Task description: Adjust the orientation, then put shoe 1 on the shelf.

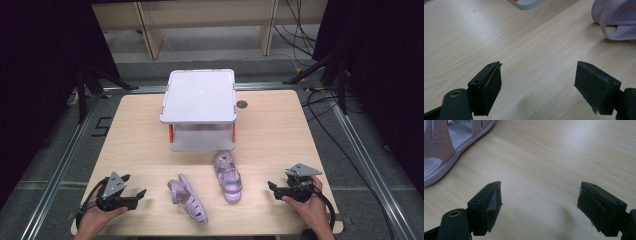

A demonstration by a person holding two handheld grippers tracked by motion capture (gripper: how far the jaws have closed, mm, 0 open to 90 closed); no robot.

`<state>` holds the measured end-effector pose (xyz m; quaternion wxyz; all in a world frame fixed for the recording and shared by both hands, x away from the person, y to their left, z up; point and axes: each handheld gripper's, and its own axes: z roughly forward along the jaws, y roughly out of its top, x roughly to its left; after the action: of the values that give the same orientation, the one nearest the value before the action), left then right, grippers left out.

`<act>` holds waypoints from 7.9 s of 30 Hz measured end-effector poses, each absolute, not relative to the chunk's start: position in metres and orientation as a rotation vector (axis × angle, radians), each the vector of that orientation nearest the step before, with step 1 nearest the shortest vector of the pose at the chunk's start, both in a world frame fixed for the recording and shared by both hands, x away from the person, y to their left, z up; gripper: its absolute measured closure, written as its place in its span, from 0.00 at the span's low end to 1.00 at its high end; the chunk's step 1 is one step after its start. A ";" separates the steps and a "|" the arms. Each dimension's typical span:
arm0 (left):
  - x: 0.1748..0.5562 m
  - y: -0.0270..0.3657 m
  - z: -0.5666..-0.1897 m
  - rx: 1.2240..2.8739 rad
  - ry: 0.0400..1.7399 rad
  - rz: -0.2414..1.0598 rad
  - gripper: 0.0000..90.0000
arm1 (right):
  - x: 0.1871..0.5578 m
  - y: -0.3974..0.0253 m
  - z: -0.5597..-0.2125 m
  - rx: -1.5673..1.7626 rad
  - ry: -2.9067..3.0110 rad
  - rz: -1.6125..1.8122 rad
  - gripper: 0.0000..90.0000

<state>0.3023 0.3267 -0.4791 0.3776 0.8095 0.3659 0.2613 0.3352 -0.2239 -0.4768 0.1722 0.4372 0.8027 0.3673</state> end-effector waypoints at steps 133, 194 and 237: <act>0.304 0.327 -0.480 2.068 0.952 0.664 0.23 | 0.343 -0.092 -0.367 0.451 2.285 1.241 0.90; 0.303 0.328 -0.479 2.073 0.918 0.664 0.23 | 0.552 0.013 -0.298 0.379 2.192 1.097 0.90; 0.302 0.328 -0.479 2.082 0.947 0.670 0.23 | 0.372 -0.051 -0.352 0.525 2.213 1.408 0.42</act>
<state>0.3022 0.3280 -0.4795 0.3702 0.8114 0.3693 0.2613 0.3718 -0.0507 -0.3518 0.2313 0.1908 0.8050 0.5120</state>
